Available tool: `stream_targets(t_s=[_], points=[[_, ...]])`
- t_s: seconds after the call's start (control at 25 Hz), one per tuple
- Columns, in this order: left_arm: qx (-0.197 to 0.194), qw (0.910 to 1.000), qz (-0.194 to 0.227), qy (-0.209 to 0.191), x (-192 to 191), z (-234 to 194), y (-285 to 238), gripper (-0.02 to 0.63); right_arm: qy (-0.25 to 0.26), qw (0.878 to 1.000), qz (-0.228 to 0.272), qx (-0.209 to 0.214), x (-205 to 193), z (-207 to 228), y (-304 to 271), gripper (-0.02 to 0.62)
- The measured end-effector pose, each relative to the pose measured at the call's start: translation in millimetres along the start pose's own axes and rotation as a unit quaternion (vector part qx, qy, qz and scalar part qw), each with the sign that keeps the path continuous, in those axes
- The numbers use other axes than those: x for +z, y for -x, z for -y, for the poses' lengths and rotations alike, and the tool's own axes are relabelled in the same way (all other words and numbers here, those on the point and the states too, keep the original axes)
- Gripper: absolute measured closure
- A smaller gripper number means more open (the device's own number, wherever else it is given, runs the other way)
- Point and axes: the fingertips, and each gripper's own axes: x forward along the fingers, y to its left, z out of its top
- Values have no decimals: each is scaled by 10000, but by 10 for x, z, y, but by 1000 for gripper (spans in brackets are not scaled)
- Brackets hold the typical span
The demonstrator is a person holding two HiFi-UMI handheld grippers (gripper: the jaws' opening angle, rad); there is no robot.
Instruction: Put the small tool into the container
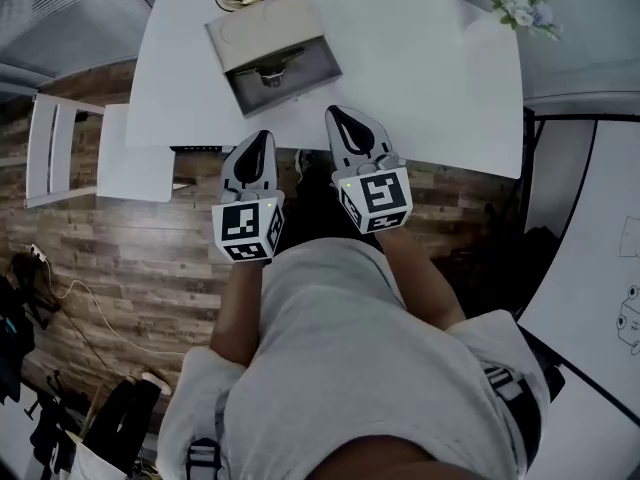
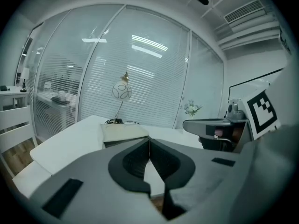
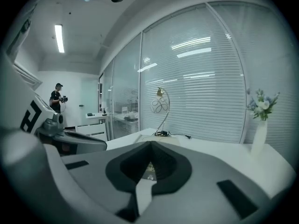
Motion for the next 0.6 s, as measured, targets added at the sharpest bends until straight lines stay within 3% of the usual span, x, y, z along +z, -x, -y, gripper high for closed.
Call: stream_targets(t_s=[0.24, 0.4, 0.6], points=[[-116, 9985, 456, -263, 358, 214, 195, 581, 282, 9982, 451, -277, 395, 59, 363, 569], [-29, 9945, 752, -734, 672, 333, 232, 581, 488, 9954, 685, -466, 653, 156, 461, 569], [149, 9924, 1041, -646, 991, 373, 271, 581, 527, 9941, 876, -372, 899, 223, 547, 569]])
